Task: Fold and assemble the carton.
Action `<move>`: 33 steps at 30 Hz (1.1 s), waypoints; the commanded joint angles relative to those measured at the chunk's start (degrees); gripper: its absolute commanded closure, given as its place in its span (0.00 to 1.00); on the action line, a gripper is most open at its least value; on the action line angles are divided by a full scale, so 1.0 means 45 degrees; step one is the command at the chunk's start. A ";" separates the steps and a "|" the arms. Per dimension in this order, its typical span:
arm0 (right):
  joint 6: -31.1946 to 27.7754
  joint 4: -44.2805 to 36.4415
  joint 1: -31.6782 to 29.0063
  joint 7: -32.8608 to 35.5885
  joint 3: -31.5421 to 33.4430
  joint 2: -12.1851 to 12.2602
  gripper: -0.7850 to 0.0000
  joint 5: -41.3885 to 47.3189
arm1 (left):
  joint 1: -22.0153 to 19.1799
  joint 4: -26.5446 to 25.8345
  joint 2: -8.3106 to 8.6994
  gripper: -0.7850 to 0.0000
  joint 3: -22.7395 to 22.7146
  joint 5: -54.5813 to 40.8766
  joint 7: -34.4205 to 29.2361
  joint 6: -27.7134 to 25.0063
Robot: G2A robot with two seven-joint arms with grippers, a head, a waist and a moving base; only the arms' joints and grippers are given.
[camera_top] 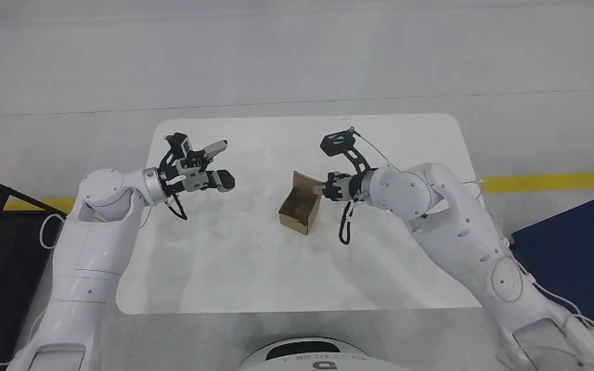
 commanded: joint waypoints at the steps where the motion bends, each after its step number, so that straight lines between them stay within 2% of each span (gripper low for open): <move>1: 0.0082 0.0121 0.0151 -0.0049 -0.0095 -0.0040 0.78 -0.0097 | 0.0042 -0.0081 0.0017 0.00 -0.0030 -0.0038 0.0035 0.0041; 2: 0.0123 0.0165 0.0200 -0.0116 -0.0112 -0.0058 0.98 -0.0135 | 0.0070 -0.0133 0.0024 0.00 -0.0026 -0.0036 0.0040 0.0062; 3: 0.0132 0.0181 0.0226 -0.0216 -0.0099 -0.0068 1.00 -0.0162 | 0.0095 -0.0189 0.0033 0.00 0.0009 0.0018 0.0018 0.0112; 9: -0.0235 0.0003 -0.0103 -0.1004 0.0381 -0.0034 1.00 0.0109 | -0.0015 -0.0455 0.0044 0.00 0.0478 0.0663 0.0107 0.0257; 16: -0.1133 0.0152 -0.0391 -0.1737 0.0792 0.0007 1.00 0.0286 | -0.0623 -0.0609 -0.0063 0.00 0.1363 0.0902 0.0086 0.0445; 17: -0.1221 0.0263 -0.0374 -0.1844 0.0817 0.0003 0.97 0.0258 | -0.0746 -0.0569 -0.0088 0.00 0.1530 0.0960 0.0100 0.0450; 23: -0.0820 0.0899 -0.0150 -0.2283 0.0944 -0.0065 0.59 0.0177 | -0.1749 0.0009 -0.0249 0.00 0.2408 0.1917 0.0853 0.0038; 26: -0.0849 0.0758 -0.0246 -0.2189 0.1095 -0.0037 0.44 0.0134 | -0.2379 0.0351 -0.0333 0.00 0.2997 0.3190 0.1460 -0.0482; 28: -0.0942 0.0550 -0.0417 -0.2087 0.1270 0.0005 0.39 0.0163 | -0.2798 0.0684 -0.0403 0.00 0.3472 0.4222 0.1887 -0.0895; 31: -0.1289 0.0241 -0.0663 -0.1577 0.1661 0.0068 0.39 0.0958 | -0.3407 0.1309 -0.0580 0.00 0.4310 0.5220 0.2172 -0.1370; 33: -0.1035 0.0067 -0.0799 -0.1418 0.1884 0.0114 0.38 0.0935 | -0.3809 0.1780 -0.0746 0.00 0.4874 0.5481 0.2252 -0.1524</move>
